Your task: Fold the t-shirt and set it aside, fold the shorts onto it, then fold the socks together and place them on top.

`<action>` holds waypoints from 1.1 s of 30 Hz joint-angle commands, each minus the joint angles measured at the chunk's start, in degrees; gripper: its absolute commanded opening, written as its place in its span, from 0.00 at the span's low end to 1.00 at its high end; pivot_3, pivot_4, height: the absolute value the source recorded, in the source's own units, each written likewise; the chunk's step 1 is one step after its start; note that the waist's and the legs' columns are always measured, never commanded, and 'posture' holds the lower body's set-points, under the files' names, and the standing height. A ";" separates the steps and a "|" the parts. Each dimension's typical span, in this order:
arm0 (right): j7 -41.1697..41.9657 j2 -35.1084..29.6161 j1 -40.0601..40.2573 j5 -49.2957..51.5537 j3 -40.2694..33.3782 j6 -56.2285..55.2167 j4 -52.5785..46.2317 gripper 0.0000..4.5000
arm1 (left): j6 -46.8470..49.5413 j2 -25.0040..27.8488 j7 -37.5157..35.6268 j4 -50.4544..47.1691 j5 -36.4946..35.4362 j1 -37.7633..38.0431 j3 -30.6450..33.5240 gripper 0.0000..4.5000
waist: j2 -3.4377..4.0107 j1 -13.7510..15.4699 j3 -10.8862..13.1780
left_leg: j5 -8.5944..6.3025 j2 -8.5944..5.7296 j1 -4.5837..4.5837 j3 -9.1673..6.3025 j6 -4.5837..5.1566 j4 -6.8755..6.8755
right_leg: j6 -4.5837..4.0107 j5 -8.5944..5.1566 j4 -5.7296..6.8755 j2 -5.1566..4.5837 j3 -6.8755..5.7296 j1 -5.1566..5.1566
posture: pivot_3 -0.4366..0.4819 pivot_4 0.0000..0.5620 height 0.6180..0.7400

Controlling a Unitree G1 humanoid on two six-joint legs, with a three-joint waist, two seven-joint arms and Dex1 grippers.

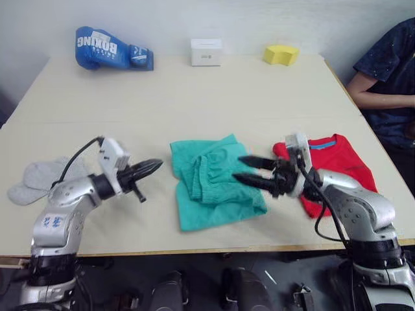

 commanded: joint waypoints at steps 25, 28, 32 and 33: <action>-3.47 13.00 -29.06 -27.80 2.01 -46.68 70.15 0.01 | -6.92 -3.00 1.94 13.51 17.24 -0.19 -19.59 0.00 | -0.04 -1.99 0.05 | 0.71 0.09 0.26 0.08 -0.46 0.03 | -0.21 -0.14 0.78 0.05 0.22 -0.14 | 0.48 0.27 1.00; 3.54 12.99 -28.15 -23.41 -1.52 -46.30 66.13 0.01 | -7.73 -3.47 2.46 13.39 16.99 -0.05 -18.84 0.00 | -0.04 -2.06 0.05 | 0.72 0.09 0.27 0.08 -0.46 0.04 | -0.21 -0.14 0.83 0.06 0.23 -0.14 | 0.48 0.27 1.00; 12.79 12.51 -21.75 -18.21 -2.28 -41.41 51.75 0.01 | -7.71 -4.68 3.60 13.84 15.48 -0.69 -16.24 0.00 | -0.03 -1.94 0.06 | 0.73 0.11 0.29 0.05 -0.46 0.03 | -0.20 -0.15 0.88 0.08 0.22 -0.13 | 0.48 0.27 1.00; 13.84 12.40 -18.59 -18.08 -0.94 -40.30 46.69 0.01 | -7.61 -4.44 3.79 14.60 15.91 -0.79 -16.12 0.00 | -0.03 -1.86 0.05 | 0.73 0.11 0.29 0.04 -0.46 0.03 | -0.20 -0.15 0.88 0.07 0.21 -0.13 | 0.48 0.27 1.00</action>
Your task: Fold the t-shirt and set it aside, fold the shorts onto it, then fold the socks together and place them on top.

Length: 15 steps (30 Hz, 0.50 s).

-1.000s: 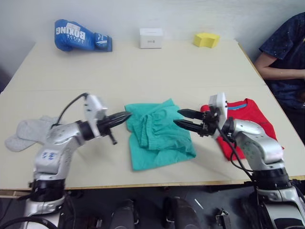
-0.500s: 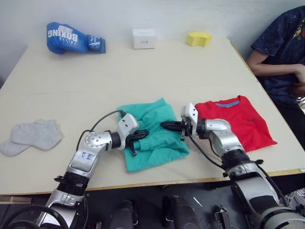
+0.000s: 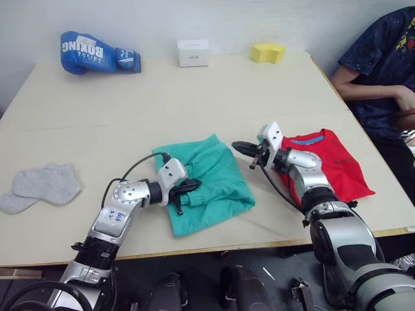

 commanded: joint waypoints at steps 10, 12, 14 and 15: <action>6.27 -3.56 24.89 0.44 10.49 17.44 -36.94 0.01 | 0.77 -0.28 2.96 6.09 2.31 -0.42 1.59 0.00 | 0.00 0.23 0.00 | -0.11 0.00 0.09 -0.12 -0.12 -0.02 | -0.02 -0.01 0.13 -0.03 -0.07 0.03 | 0.48 0.27 1.00; 8.26 -7.08 27.62 1.57 11.79 23.19 -43.73 0.01 | 0.64 0.04 4.48 6.84 3.47 -0.71 1.90 0.00 | 0.00 0.49 0.00 | -0.19 0.00 0.09 -0.17 -0.13 -0.03 | -0.06 -0.03 0.12 -0.04 -0.09 0.03 | 0.48 0.27 1.00; 9.34 -10.71 30.65 6.36 10.81 30.83 -52.80 0.01 | 0.59 0.17 4.89 6.95 3.27 -0.55 2.48 0.00 | 0.00 0.78 0.00 | -0.24 0.00 0.09 -0.18 -0.07 -0.02 | -0.07 -0.03 0.09 -0.06 -0.09 0.04 | 0.48 0.27 1.00; 9.48 -12.04 31.68 7.54 10.32 32.21 -55.77 0.01 | 0.38 0.31 4.69 6.75 3.01 -0.29 2.64 0.00 | 0.00 0.78 0.00 | -0.26 0.00 0.08 -0.18 -0.04 -0.04 | -0.08 -0.03 0.09 -0.07 -0.09 0.03 | 0.48 0.27 1.00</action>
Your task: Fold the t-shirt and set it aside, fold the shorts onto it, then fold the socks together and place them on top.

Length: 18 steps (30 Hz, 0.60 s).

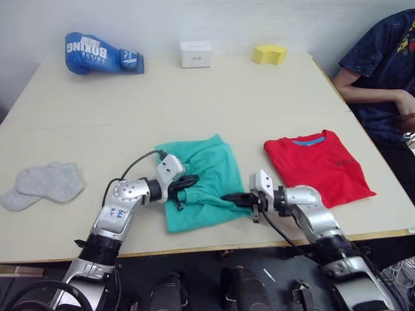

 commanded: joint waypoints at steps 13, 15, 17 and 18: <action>-15.22 -10.51 -5.32 34.33 -16.21 59.52 -12.77 0.51 | -10.51 4.24 -9.15 2.33 -1.38 3.17 1.74 0.00 | -0.01 0.83 0.00 | -0.01 0.04 -0.10 -0.15 0.12 -0.01 | -0.26 -0.08 -0.07 -0.03 -0.13 -0.07 | 0.48 0.27 1.00; -18.63 -9.42 -10.01 32.91 -15.31 65.04 -6.36 0.65 | -11.45 3.81 -10.89 1.72 -2.62 2.96 1.83 0.00 | -0.01 0.80 0.00 | -0.06 0.04 -0.11 -0.15 0.10 -0.01 | -0.30 -0.10 -0.09 -0.03 -0.16 -0.06 | 0.48 0.27 1.00; -22.45 -6.63 -14.39 31.35 -15.08 68.09 0.00 0.80 | -11.86 3.39 -11.22 1.92 -2.57 2.58 1.73 0.00 | -0.01 0.75 0.00 | -0.05 0.04 -0.17 -0.14 0.13 -0.01 | -0.31 -0.11 -0.09 -0.04 -0.19 -0.11 | 0.48 0.27 1.00; -23.67 -5.65 -15.72 30.81 -15.13 68.82 1.86 0.80 | -11.96 3.22 -11.20 2.21 -2.33 2.40 1.67 0.00 | 0.00 0.75 0.00 | -0.01 0.03 -0.22 -0.12 0.21 -0.02 | -0.31 -0.11 -0.09 -0.04 -0.18 -0.16 | 0.48 0.27 1.00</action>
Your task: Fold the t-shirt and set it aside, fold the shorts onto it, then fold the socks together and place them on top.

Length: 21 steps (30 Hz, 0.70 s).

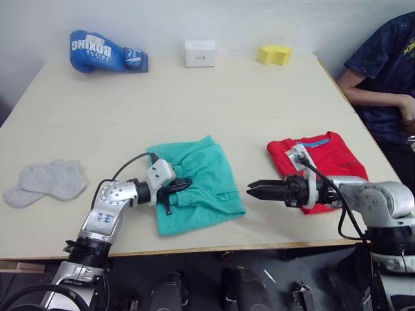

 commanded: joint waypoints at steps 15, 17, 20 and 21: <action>-10.38 20.49 -18.73 -9.41 3.05 -0.55 23.39 0.29 | -0.38 -1.65 1.38 -2.14 0.63 2.51 0.51 0.00 | 0.01 -0.16 0.00 | 0.13 -0.02 -0.13 0.14 0.16 0.03 | 0.10 0.05 0.08 0.04 0.03 -0.11 | 0.48 0.27 1.00; -10.21 20.35 -17.86 -9.38 3.12 -0.70 21.42 0.15 | -0.59 -2.63 2.01 -3.28 -0.99 2.55 1.74 0.00 | 0.01 -0.18 0.00 | 0.12 -0.02 -0.14 0.14 0.16 0.02 | 0.10 0.05 0.07 0.03 0.04 -0.11 | 0.48 0.27 1.00; -9.14 18.84 -16.66 -6.86 1.82 1.50 15.27 0.00 | 0.74 -3.74 2.35 -6.53 -3.47 2.41 3.18 0.00 | 0.01 -0.16 0.01 | 0.12 -0.01 -0.15 0.14 0.16 0.00 | 0.10 0.05 0.07 0.04 0.04 -0.13 | 0.48 0.27 1.00; -8.82 18.12 -16.31 -5.45 1.02 3.14 12.70 0.00 | 1.07 -3.48 1.82 -7.70 -3.81 2.56 3.20 0.00 | 0.02 -0.16 0.01 | 0.12 -0.01 -0.17 0.13 0.16 0.00 | 0.10 0.05 0.07 0.04 0.04 -0.14 | 0.48 0.27 1.00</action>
